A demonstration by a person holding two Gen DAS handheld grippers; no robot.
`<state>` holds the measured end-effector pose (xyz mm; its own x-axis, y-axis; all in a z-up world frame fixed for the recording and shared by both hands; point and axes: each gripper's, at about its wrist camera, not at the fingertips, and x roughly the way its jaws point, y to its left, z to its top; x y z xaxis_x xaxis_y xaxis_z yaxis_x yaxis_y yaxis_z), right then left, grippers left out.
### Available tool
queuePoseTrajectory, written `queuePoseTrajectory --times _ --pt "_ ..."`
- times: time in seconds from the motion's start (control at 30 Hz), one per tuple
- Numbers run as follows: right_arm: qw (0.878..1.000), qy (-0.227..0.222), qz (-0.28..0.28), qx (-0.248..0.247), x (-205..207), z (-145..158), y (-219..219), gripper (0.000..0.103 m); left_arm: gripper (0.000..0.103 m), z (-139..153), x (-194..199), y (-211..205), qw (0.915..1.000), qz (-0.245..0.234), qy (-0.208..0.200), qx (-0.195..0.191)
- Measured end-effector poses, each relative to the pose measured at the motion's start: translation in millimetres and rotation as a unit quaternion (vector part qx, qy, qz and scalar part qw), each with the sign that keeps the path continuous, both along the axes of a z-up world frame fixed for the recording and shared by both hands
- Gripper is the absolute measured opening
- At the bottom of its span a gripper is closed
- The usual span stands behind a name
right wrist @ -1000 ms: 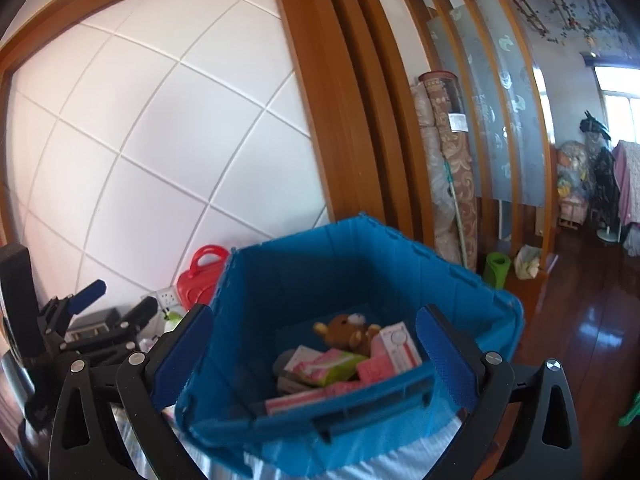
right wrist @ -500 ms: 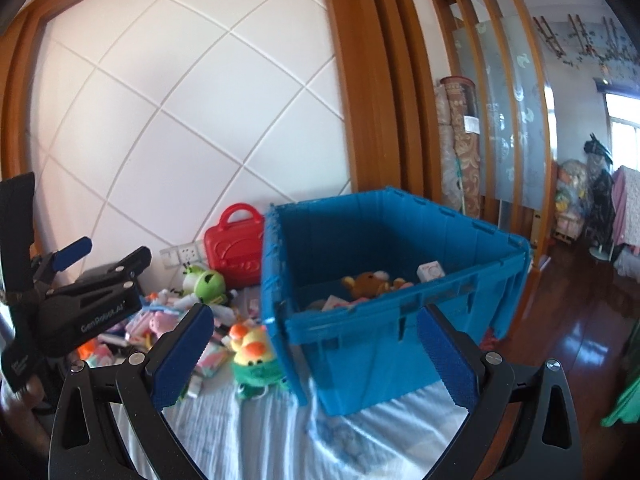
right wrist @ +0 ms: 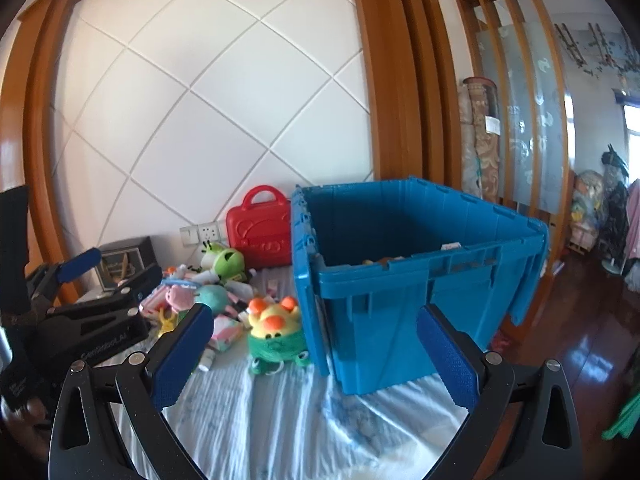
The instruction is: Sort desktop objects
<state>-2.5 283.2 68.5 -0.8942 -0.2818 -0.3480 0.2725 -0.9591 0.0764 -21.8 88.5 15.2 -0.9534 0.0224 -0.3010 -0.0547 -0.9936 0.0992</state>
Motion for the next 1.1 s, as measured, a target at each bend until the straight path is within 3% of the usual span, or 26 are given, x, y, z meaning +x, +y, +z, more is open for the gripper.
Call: queuePoseTrajectory --times 0.37,1.1 --pt "1.0 -0.009 0.013 0.014 4.7 -5.1 -10.4 0.103 0.09 -24.9 11.1 -14.8 0.9994 0.021 -0.027 0.002" --pt "1.0 -0.01 0.0 0.024 7.2 -8.5 -14.0 0.103 0.091 -25.5 17.9 -22.9 0.9995 0.023 -0.021 -0.008"
